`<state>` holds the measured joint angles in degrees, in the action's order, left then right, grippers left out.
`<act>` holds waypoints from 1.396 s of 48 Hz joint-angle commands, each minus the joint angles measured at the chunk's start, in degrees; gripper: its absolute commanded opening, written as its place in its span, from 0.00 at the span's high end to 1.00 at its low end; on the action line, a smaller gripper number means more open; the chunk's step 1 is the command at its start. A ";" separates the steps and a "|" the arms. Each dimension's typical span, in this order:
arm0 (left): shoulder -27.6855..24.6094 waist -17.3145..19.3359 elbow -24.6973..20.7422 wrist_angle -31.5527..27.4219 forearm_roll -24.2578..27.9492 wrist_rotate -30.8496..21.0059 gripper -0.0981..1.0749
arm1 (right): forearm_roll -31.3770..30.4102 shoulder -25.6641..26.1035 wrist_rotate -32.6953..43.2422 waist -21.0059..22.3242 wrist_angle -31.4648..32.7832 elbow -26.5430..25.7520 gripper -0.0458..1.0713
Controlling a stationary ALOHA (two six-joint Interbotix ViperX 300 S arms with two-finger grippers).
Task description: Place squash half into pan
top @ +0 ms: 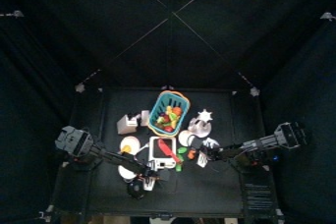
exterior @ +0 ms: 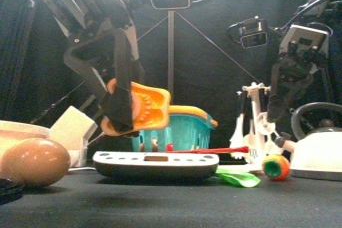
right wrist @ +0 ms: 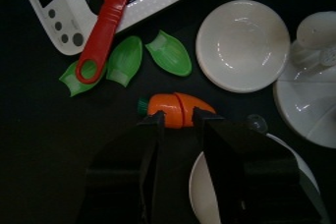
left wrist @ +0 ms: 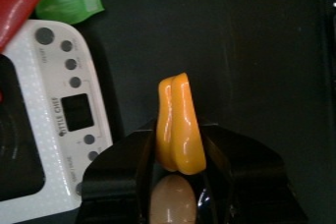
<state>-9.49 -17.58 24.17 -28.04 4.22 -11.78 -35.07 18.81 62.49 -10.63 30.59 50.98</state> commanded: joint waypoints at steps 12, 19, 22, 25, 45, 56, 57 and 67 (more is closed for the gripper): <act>8.96 2.64 6.50 9.67 -0.09 -0.09 0.36 | -0.35 1.76 -0.53 -0.26 -0.18 -0.97 0.33; 13.71 4.31 11.43 8.53 -1.14 -0.09 0.36 | -0.97 1.76 -0.53 -0.18 -0.18 -0.70 0.33; 15.82 5.27 13.45 8.44 -1.14 -0.09 0.36 | -1.14 1.76 -0.70 -0.18 -0.18 -0.53 0.33; 18.02 6.77 15.73 8.35 -1.14 -0.09 0.36 | -1.58 1.85 -0.62 0.00 -0.18 -0.44 0.33; 34.37 19.25 31.29 8.09 1.41 0.35 0.36 | -1.23 1.67 0.18 1.23 -0.18 -0.70 0.33; 39.02 21.71 38.06 9.93 2.64 0.26 0.36 | -0.62 1.23 0.18 2.55 -0.18 -1.05 0.33; 39.02 21.97 38.50 10.28 2.64 0.35 0.36 | -0.62 1.14 0.18 2.64 -0.26 -1.05 0.33; 35.42 24.08 39.90 13.18 2.64 0.26 0.35 | -0.44 0.35 0.09 4.04 -1.93 -1.58 0.33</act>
<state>27.33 5.71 64.69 -15.56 6.68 -11.34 -35.68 18.81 62.58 -7.21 29.62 50.80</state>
